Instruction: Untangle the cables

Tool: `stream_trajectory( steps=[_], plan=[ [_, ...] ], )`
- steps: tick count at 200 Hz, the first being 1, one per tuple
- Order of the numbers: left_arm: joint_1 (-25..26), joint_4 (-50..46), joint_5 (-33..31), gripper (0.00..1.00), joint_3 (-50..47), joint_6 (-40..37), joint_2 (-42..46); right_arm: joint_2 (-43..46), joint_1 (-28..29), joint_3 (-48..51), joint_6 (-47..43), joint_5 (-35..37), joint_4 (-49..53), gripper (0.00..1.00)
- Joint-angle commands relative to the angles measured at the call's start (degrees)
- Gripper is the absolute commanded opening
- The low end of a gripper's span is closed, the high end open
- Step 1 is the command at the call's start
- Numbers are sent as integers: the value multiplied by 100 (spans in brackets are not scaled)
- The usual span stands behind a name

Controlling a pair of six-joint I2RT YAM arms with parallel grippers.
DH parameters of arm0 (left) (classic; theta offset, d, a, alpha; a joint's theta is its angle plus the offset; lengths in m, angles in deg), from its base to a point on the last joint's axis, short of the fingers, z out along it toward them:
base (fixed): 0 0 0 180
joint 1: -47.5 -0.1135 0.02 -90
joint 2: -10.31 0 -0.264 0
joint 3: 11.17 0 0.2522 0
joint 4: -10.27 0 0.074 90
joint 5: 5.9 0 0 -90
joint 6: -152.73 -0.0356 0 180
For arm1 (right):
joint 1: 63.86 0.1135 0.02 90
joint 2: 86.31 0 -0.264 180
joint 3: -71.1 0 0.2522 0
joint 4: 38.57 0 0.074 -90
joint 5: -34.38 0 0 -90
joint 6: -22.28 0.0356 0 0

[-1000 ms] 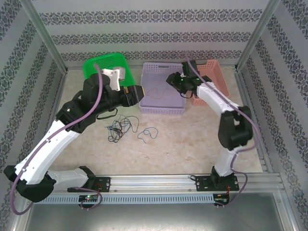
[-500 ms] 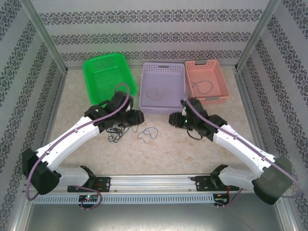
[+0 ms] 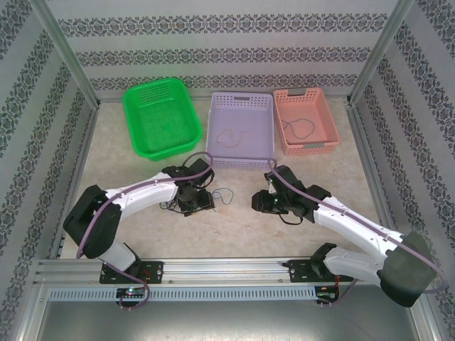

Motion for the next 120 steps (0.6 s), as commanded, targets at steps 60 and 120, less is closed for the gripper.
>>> stream_trajectory(
  steps=[60,120],
  plan=[
    [52,1194,39,53,-136,887,-492,179,-1,39,121,-178,-46,33],
    [61,1011,39,29,2,942,-712,94,-31,27,85,-201,-64,32]
  ],
)
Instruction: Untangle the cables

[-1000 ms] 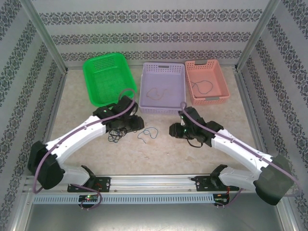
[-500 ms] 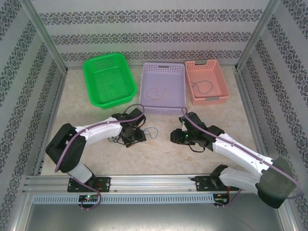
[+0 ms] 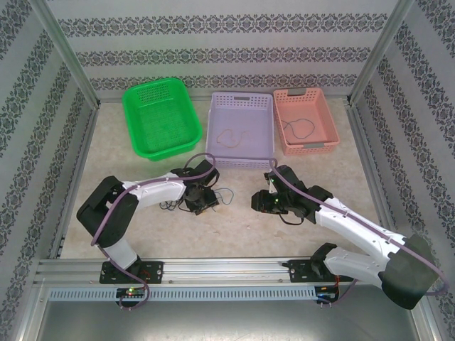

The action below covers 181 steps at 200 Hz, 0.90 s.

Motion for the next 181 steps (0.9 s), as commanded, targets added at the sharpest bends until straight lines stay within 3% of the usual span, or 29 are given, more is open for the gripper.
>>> stream_trajectory(
  steps=[1,33,90,122,146,181],
  plan=[
    [66,1,37,29,50,74,-62,-7,-28,27,79,-72,-37,32],
    [88,-283,-92,0,46,-116,78,-39,-77,16,46,-93,-59,32],
    [90,-1360,135,0,631,-1559,803,-301,-150,-411,-69,-254,-28,33],
    [94,-1892,625,0,1371,-2909,964,-537,-282,-822,-499,-470,43,36],
    [92,-2570,676,0,2019,-3856,842,-923,-710,-1124,-1294,-1196,171,42],
    [97,-2989,690,0,2570,-4647,840,-1854,-1390,-1600,-1988,-2430,537,41]
  ],
)
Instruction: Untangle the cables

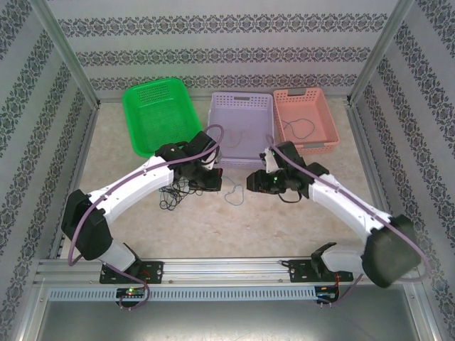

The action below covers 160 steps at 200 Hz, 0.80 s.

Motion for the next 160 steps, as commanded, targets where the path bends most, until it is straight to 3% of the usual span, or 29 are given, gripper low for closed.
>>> stream_trajectory(
  steps=[1,33,92,160],
  plan=[
    [86,-781,79,0,308,-1095,19,-490,-288,-291,-739,-1054,409,41],
    [93,-776,155,0,499,-1424,176,-835,-464,-335,-284,-1578,143,44],
    [145,-761,197,0,492,-1628,292,-908,-83,-230,382,-2154,-214,48],
    [291,-763,242,0,310,-2290,433,-1246,101,-609,-624,-1606,811,50]
  ],
)
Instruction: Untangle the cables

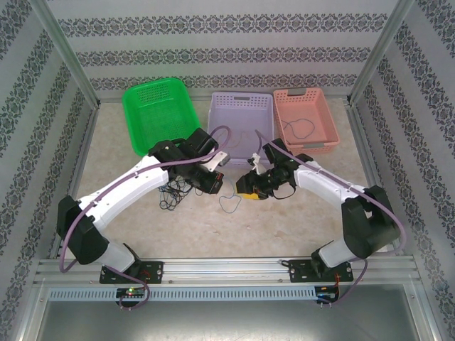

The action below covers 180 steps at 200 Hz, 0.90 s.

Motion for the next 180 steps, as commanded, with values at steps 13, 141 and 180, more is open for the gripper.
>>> stream_trajectory(
  steps=[13,141,180],
  plan=[
    [169,-218,90,0,-81,-573,212,-159,112,-356,-865,341,763,50],
    [346,-333,56,0,-130,-1145,280,-743,600,-1004,-2234,-297,1645,47],
    [363,-303,50,0,-174,-1203,337,-664,672,-791,-2214,-259,1547,51]
  ],
)
